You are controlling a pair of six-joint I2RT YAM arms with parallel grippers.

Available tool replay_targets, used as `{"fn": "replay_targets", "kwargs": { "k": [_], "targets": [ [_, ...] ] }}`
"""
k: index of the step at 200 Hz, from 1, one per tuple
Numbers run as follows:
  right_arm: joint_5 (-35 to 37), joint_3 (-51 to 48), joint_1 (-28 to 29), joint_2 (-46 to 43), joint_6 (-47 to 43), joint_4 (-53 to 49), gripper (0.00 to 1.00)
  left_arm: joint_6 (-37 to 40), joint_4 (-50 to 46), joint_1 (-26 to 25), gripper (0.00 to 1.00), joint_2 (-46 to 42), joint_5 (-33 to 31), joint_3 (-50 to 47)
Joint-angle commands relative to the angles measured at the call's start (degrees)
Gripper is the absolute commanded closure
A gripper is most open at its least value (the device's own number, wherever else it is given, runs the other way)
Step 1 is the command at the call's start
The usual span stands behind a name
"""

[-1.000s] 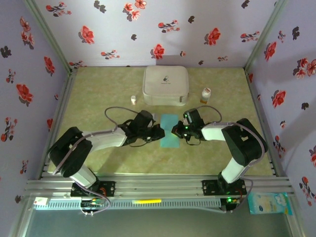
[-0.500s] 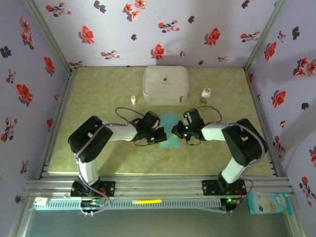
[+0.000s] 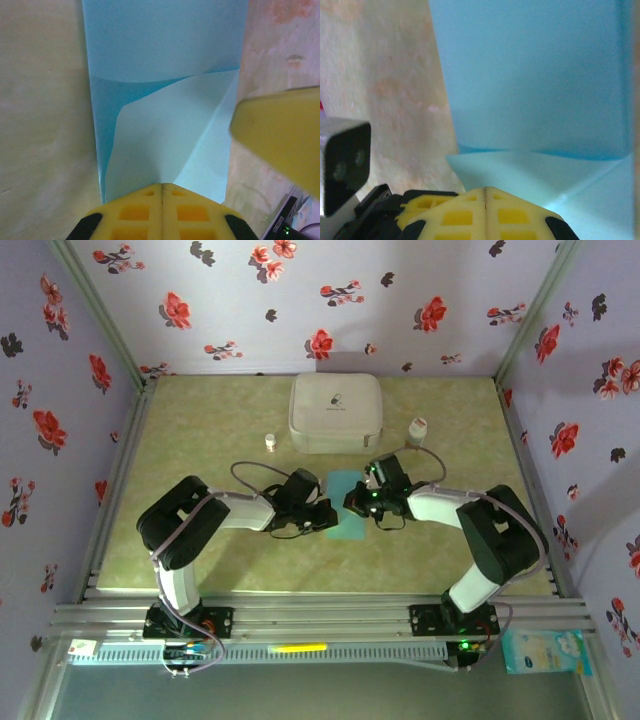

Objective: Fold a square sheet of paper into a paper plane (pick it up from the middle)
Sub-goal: Fold the triangle a second time at the center of the table.

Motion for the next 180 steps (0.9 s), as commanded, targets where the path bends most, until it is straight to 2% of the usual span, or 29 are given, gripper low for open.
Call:
{"fn": "replay_targets", "kwargs": {
  "k": [1, 33, 72, 121, 153, 180],
  "targets": [
    [0.34, -1.96, 1.40, 1.57, 0.99, 1.11, 1.00, -0.15, -5.32, -0.84, 1.00, 1.71, -1.69, -1.82],
    [2.04, -3.66, 0.65, 3.57, 1.09, 1.70, 1.00, 0.22, -5.82, -0.86, 1.00, 1.60, -1.70, -1.91],
    [2.05, -4.74, -4.20, 3.79, 1.07, 3.19, 1.00, 0.48, -5.80, -0.95, 1.00, 1.77, -1.34, -2.41],
    [4.47, -2.68, -8.44, 1.94, -0.33, -1.19, 1.00, 0.27, -5.47, -1.34, 1.00, 1.87, -1.30, -3.01],
    [7.68, -1.95, -9.47, 0.61, -0.38, -3.83, 1.00, 0.11, -5.19, -1.74, 1.00, 1.76, -1.36, -3.27],
    [6.49, -2.27, -9.57, -0.82, -0.13, -2.71, 1.00, -0.26, -4.98, -1.96, 1.00, 1.77, -1.34, -3.45]
  ]
}}
